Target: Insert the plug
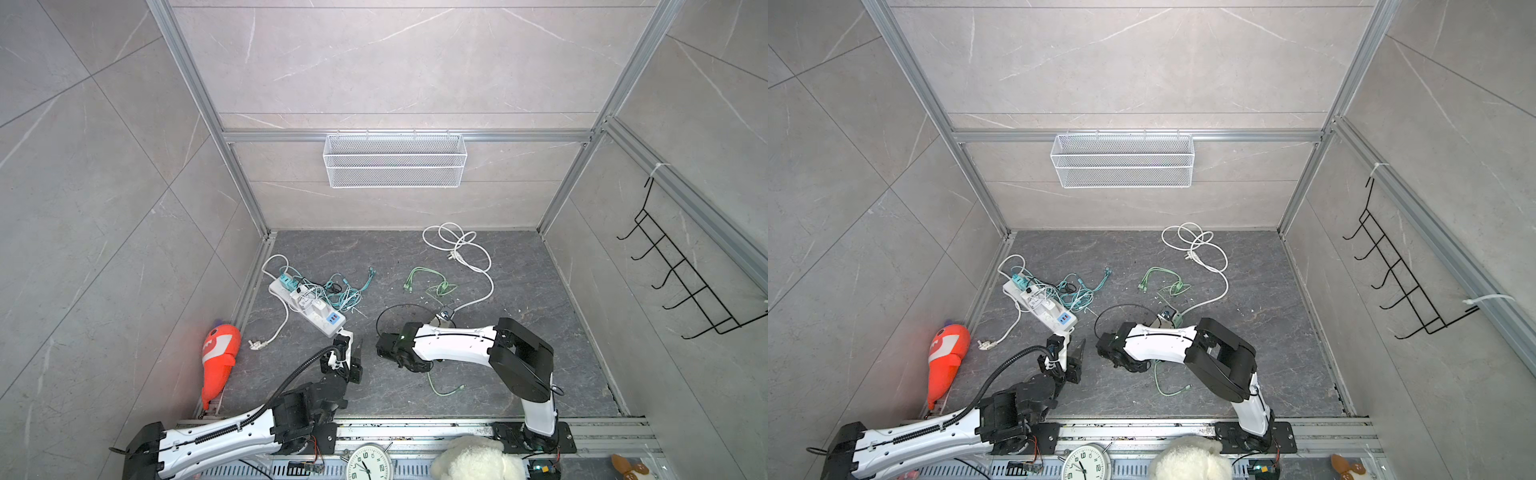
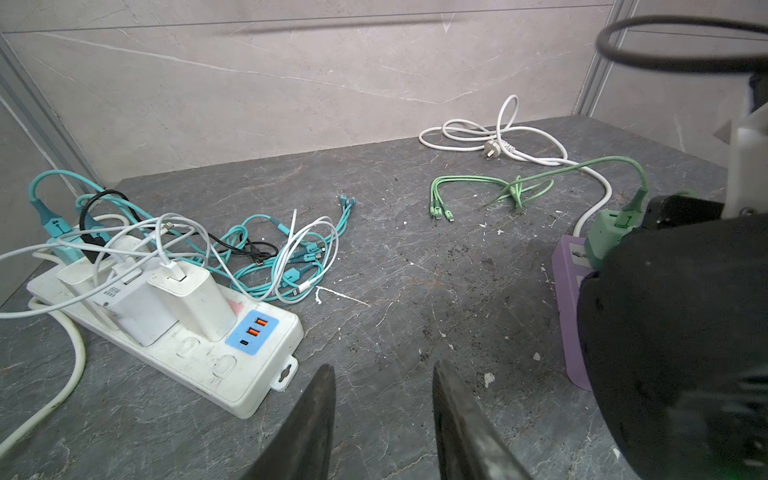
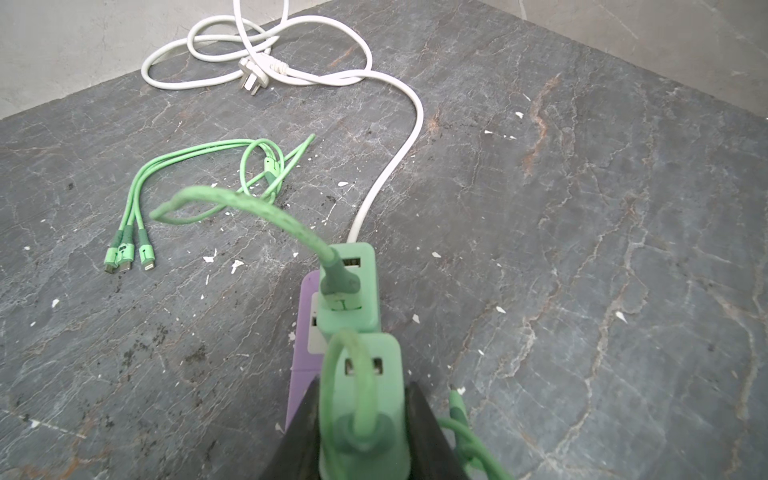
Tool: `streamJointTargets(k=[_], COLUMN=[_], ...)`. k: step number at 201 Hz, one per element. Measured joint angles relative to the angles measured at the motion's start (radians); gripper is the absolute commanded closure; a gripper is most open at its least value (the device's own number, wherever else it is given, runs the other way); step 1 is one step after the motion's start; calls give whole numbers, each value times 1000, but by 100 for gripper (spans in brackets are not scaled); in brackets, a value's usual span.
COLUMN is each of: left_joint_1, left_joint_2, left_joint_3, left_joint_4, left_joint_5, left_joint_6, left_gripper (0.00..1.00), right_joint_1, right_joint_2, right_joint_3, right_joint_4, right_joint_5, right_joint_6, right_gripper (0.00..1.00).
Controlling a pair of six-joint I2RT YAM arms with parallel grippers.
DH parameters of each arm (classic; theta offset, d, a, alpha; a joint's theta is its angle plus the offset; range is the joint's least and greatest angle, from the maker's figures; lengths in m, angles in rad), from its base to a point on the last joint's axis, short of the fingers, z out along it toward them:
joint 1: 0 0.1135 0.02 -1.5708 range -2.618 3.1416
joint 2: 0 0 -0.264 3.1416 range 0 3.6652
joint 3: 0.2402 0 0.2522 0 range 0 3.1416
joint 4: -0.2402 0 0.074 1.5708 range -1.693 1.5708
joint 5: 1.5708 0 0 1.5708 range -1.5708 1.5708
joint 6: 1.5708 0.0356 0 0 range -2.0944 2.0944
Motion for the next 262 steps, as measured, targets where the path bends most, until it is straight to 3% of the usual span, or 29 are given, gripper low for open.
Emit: streamJointTargets(k=[149, 262], left_joint_1=[0, 0], left_joint_2=[-44, -163], left_joint_3=[0, 33], left_joint_4=[-21, -216], left_joint_5=[-14, -28], left_joint_6=[0, -23], left_gripper=[58, 58], right_joint_1=[2, 8], right_joint_2=[14, 74], right_joint_3=[-3, 79], right_joint_4=[16, -93], right_joint_5=[25, 3], right_joint_6=[-7, 77], right_gripper=[100, 100])
